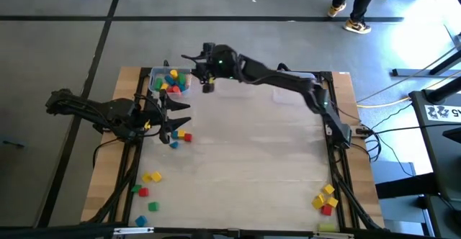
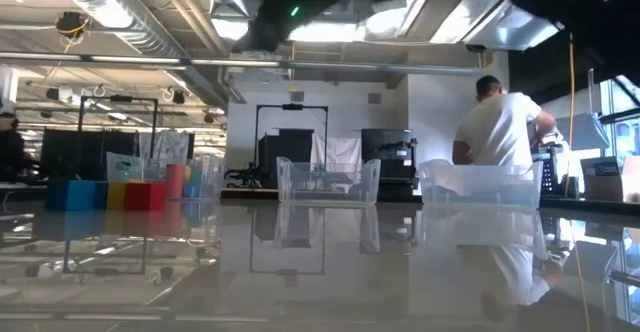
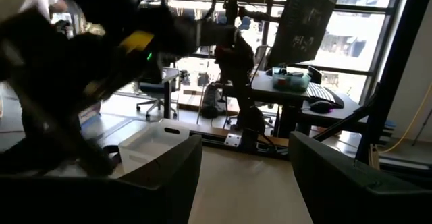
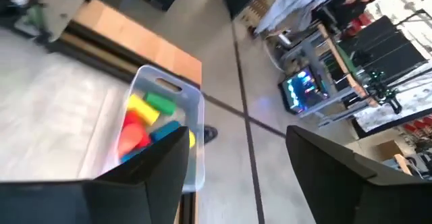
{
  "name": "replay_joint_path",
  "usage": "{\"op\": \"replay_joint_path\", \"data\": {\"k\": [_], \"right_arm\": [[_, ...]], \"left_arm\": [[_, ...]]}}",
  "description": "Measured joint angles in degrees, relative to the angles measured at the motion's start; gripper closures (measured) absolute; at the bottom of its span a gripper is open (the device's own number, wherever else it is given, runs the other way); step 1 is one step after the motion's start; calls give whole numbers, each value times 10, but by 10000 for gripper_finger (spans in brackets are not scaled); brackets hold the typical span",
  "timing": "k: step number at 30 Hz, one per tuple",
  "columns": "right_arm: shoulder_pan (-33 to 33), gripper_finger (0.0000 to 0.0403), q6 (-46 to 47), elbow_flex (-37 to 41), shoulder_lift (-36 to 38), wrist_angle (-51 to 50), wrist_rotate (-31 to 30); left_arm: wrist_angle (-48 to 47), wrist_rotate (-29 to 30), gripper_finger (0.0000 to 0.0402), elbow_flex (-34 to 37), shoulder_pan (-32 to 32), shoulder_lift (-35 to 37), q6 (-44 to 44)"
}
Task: Sort blocks by size
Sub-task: Put the cylindrical light green block into the left transparent bin
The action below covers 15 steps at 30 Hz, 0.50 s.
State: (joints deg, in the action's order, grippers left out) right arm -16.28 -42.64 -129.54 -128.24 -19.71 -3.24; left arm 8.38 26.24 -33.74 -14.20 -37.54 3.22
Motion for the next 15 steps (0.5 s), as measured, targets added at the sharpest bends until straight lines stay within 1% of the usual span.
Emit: {"op": "replay_joint_path", "data": {"k": [2,7,11,15], "right_arm": [[9,150,-16,0,35,-71,-13],[47,150,-40,0,111,-200,-78],[93,150,-40,0,159,-293,-132],[157,150,-9,0,199,-387,-200]], "left_arm": [[0,0,183,0,0,0,0],[0,0,183,0,0,-1,0],[-3,0,183,0,0,-2,-1],[-4,0,183,0,0,-9,-2]]}}
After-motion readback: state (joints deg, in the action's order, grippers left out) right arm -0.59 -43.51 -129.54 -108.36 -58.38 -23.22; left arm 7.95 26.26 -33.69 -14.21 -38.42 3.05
